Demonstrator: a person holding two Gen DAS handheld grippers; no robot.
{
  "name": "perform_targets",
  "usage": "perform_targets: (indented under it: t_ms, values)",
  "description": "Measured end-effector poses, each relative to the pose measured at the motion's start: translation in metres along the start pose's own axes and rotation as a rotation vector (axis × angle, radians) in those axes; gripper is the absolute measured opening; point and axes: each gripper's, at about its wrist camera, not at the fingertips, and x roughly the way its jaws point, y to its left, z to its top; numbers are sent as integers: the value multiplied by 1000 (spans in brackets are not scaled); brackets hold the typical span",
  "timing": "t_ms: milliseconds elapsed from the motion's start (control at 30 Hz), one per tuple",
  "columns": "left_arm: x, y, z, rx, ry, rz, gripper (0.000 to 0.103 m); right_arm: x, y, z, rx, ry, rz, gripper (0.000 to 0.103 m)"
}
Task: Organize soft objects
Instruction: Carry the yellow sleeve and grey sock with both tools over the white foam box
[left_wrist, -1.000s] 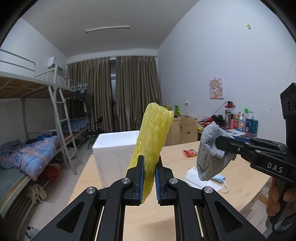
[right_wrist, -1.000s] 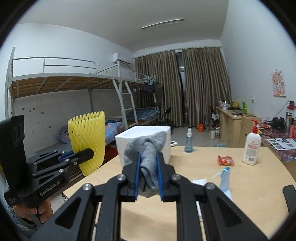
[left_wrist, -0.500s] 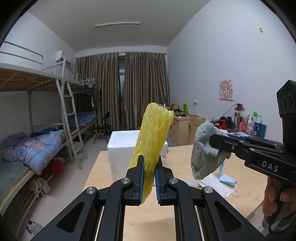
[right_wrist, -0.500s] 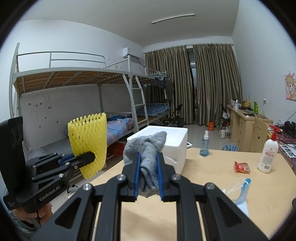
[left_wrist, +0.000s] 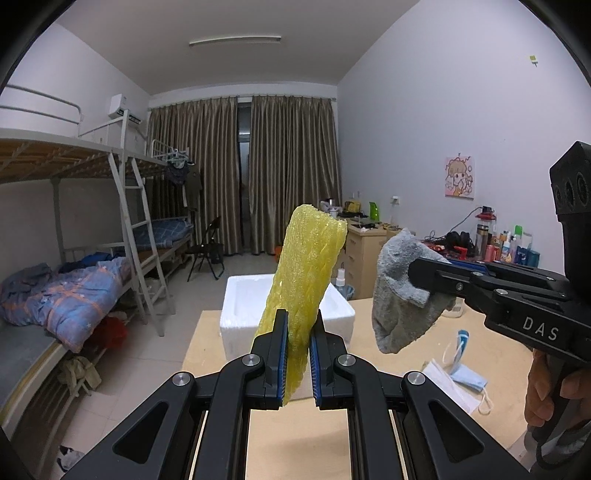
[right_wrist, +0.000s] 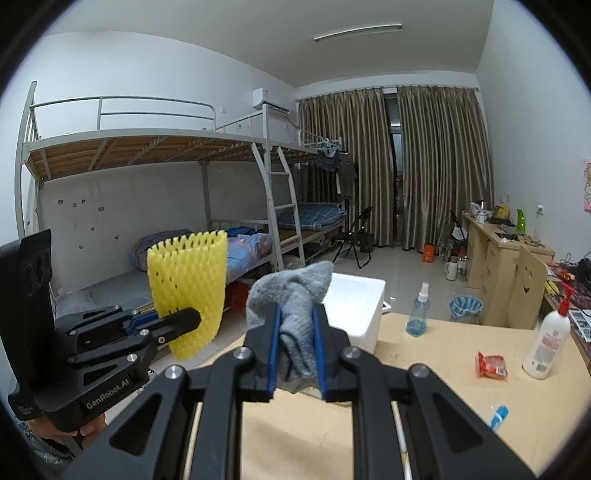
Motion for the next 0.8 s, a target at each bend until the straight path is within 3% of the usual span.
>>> perform_targets:
  t_ms: [400,800]
  values:
    - [43,14,27,12,-3,0,11,31,-11,24,-1,6,2,20]
    - [100,27,40,7,44,-35,11,58,-20,33,0,8,14,20]
